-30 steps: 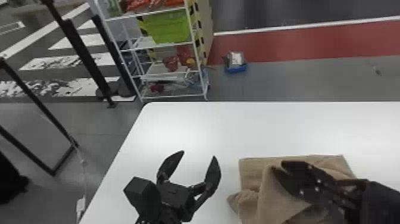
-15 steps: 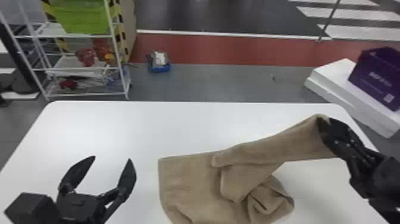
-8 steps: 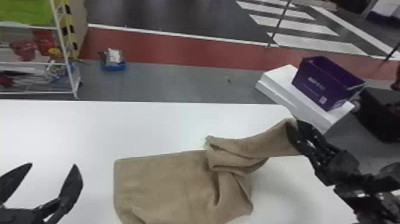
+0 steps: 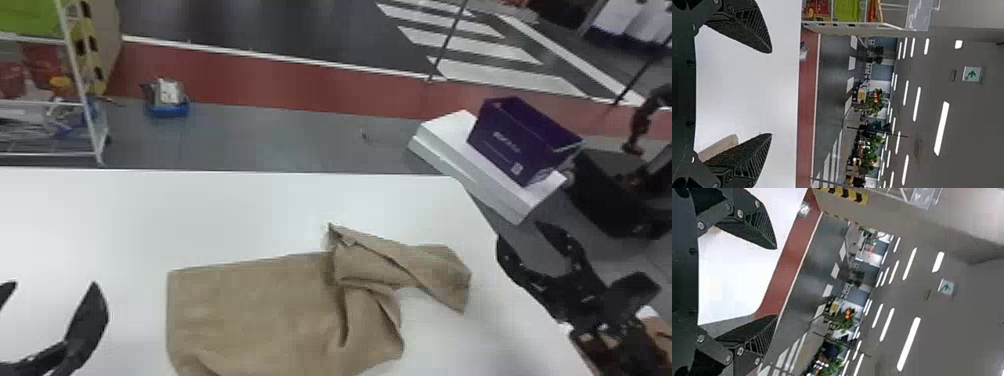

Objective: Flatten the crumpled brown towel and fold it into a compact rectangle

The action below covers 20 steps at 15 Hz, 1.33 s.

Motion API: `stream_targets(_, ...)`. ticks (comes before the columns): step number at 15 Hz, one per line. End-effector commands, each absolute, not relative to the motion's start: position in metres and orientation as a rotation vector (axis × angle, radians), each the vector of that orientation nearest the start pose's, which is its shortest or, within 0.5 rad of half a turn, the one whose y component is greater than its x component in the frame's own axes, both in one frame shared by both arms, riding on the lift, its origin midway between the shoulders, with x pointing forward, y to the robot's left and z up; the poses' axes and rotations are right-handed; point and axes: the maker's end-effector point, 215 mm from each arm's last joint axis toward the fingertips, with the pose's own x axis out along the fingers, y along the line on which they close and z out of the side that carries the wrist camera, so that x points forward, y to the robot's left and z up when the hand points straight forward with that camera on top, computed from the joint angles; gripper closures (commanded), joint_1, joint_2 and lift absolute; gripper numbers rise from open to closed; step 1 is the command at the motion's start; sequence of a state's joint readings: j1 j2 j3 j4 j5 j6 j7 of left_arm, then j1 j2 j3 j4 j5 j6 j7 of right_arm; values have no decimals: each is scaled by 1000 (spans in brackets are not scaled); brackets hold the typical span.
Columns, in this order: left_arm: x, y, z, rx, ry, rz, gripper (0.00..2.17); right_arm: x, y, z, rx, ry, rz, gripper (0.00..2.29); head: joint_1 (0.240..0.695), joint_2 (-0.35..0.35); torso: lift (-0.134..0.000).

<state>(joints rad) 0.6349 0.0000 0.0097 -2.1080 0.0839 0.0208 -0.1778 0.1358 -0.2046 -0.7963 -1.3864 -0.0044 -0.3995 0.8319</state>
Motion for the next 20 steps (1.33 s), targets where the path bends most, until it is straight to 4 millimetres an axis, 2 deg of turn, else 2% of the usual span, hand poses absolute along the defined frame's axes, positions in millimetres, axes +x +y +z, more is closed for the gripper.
stream_targets(1,404,194,-365,-96,110,-165,140,419,-553,-346,-356,20,68,130,695,-350,-124)
stream_targets(2,405,194,-366,-97,112,-166,140,418,-545,-340,-381,-4,79,130,695,-350,-124)
stream_targets(3,405,193,-367,-98,112,-168,140,420,-528,-333,-414,-38,107,130,695,-350,-124)
stream_targets(5,405,194,-365,-96,109,-167,140,424,-469,-311,-537,-142,232,137,695,-350,-124)
stream_targets(7,404,194,-365,-96,110,-165,140,438,-428,-312,-591,-139,356,157,695,-350,-124)
stream_targets(8,403,194,-365,-96,110,-165,140,448,-407,-324,-608,-98,418,218,695,-348,-124)
stream_targets(10,404,192,-364,-98,109,-171,140,473,-387,-346,-534,-5,467,289,695,-297,-124)
stream_targets(13,403,189,-363,-101,107,-175,140,523,-381,-402,-359,229,421,346,695,-254,-124)
stream_targets(15,402,189,-362,-99,106,-173,140,536,-362,-425,-257,342,431,346,695,-233,-124)
stream_targets(16,403,189,-361,-96,105,-175,140,537,-345,-427,-198,373,446,346,695,-224,-124)
stream_targets(17,402,187,-359,-96,102,-176,140,537,-329,-420,-129,372,474,346,695,-216,-124)
stream_targets(18,402,187,-357,-95,99,-176,140,535,-312,-405,-68,355,494,346,695,-205,-124)
stream_targets(20,401,188,-356,-93,99,-171,140,533,-295,-395,-23,373,513,346,695,-161,-124)
